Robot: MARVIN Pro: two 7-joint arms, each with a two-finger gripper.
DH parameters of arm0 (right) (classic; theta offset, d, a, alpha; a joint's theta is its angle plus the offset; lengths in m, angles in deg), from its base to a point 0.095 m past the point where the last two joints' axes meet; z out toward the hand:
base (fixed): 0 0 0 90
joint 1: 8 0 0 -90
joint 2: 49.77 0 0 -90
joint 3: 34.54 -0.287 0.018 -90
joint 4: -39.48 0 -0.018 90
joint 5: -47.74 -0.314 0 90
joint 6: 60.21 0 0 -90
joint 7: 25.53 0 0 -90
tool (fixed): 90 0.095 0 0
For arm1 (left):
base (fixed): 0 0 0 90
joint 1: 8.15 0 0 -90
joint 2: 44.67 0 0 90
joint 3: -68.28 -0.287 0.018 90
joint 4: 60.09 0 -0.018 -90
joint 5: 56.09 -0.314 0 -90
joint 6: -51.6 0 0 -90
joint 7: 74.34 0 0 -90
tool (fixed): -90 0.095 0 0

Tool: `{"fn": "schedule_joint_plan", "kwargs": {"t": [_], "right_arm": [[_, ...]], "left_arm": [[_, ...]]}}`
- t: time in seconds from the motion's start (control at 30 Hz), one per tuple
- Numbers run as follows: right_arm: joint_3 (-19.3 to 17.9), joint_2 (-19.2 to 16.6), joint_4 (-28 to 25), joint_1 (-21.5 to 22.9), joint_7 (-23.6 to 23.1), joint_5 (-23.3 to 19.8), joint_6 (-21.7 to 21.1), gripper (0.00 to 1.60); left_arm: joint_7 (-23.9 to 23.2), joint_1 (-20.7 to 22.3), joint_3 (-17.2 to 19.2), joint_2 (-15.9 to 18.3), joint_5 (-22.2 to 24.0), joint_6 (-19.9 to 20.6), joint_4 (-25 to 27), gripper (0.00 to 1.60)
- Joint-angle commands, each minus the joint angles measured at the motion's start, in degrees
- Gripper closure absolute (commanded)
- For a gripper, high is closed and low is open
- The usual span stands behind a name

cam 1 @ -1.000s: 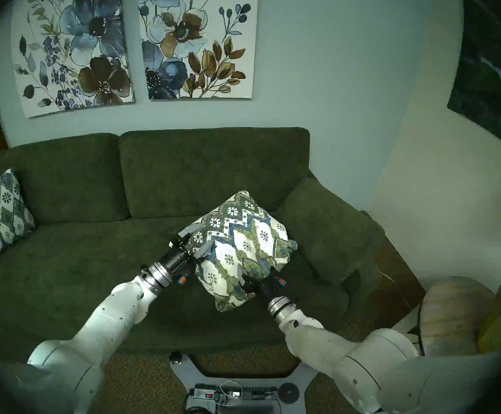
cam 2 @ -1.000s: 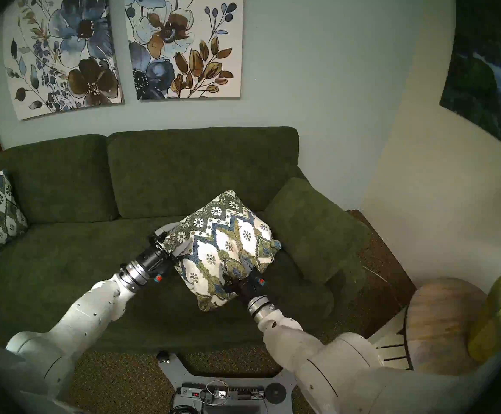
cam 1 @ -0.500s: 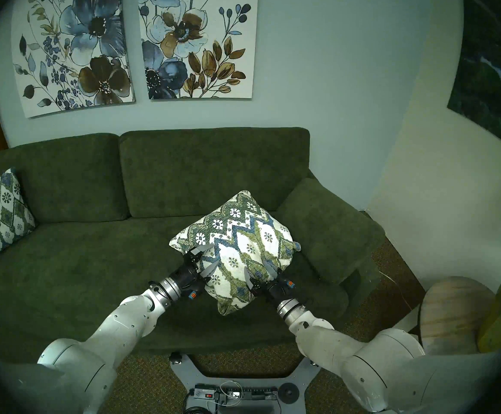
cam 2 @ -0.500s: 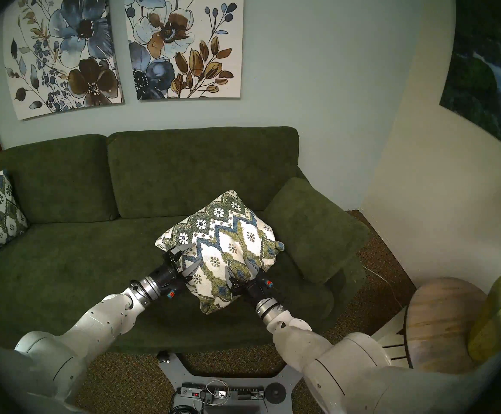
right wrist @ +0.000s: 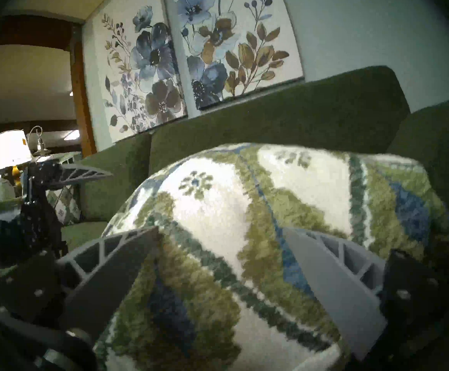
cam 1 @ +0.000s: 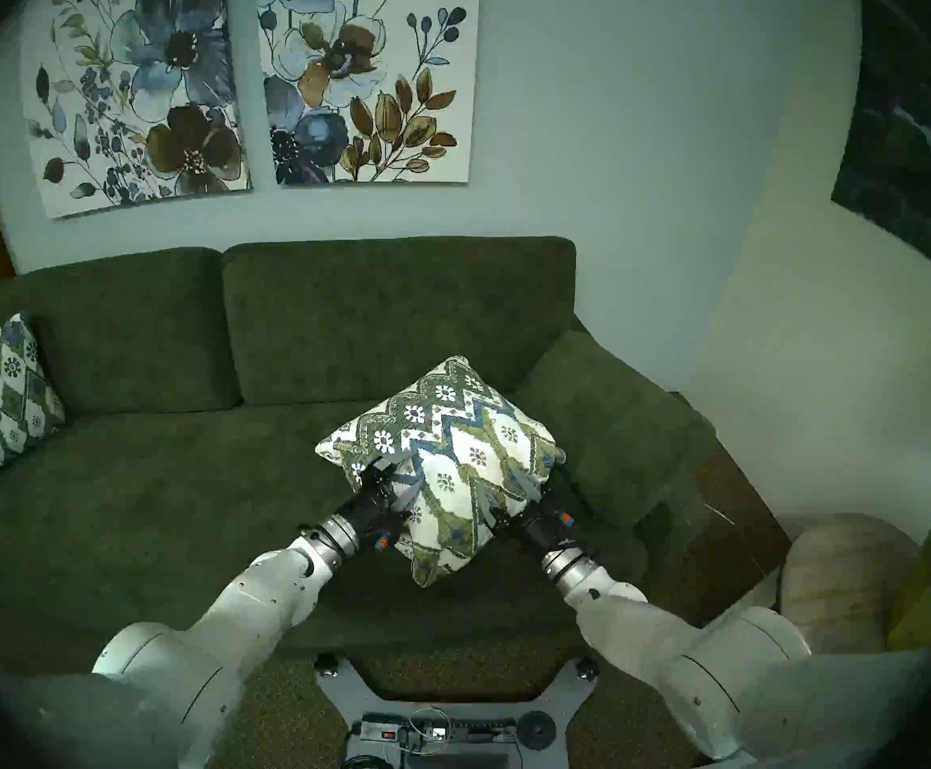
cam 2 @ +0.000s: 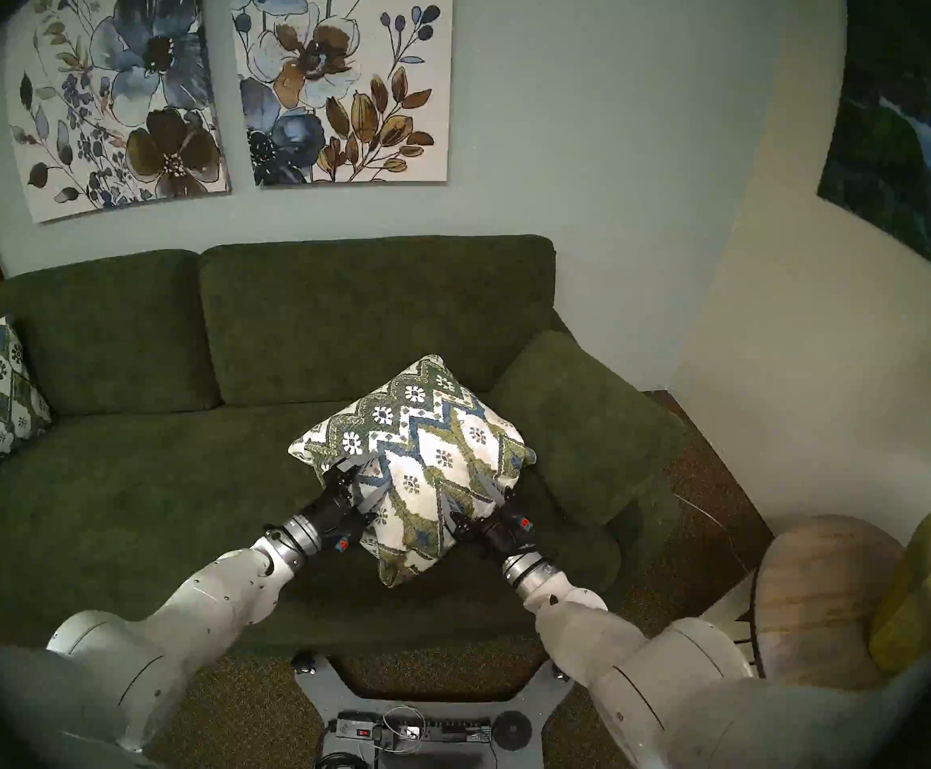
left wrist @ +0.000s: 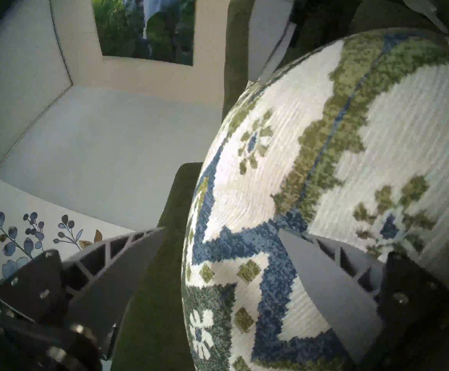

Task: Fluff a cushion

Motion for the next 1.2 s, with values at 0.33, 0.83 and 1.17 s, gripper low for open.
{"fn": "schedule_joint_plan", "kwargs": {"t": [0.33, 0.83, 1.17], "right_arm": [[-2.23, -2.69, -14.16, 10.45, -1.60, -0.93, 0.77, 0.00], [-1.11, -3.13, -16.58, 5.42, -2.57, -2.40, 0.77, 0.00], [1.64, -0.47, -9.49, 1.16, 0.77, -2.08, -0.44, 0.00]], "left_arm": [[6.68, 9.83, 1.44, -1.05, 0.37, -0.45, 12.73, 0.00], [15.62, 1.30, -0.29, 4.66, -1.74, -2.49, 19.73, 0.00], [10.88, -3.00, -0.81, 4.14, -2.15, -2.68, 8.25, 0.00]]}}
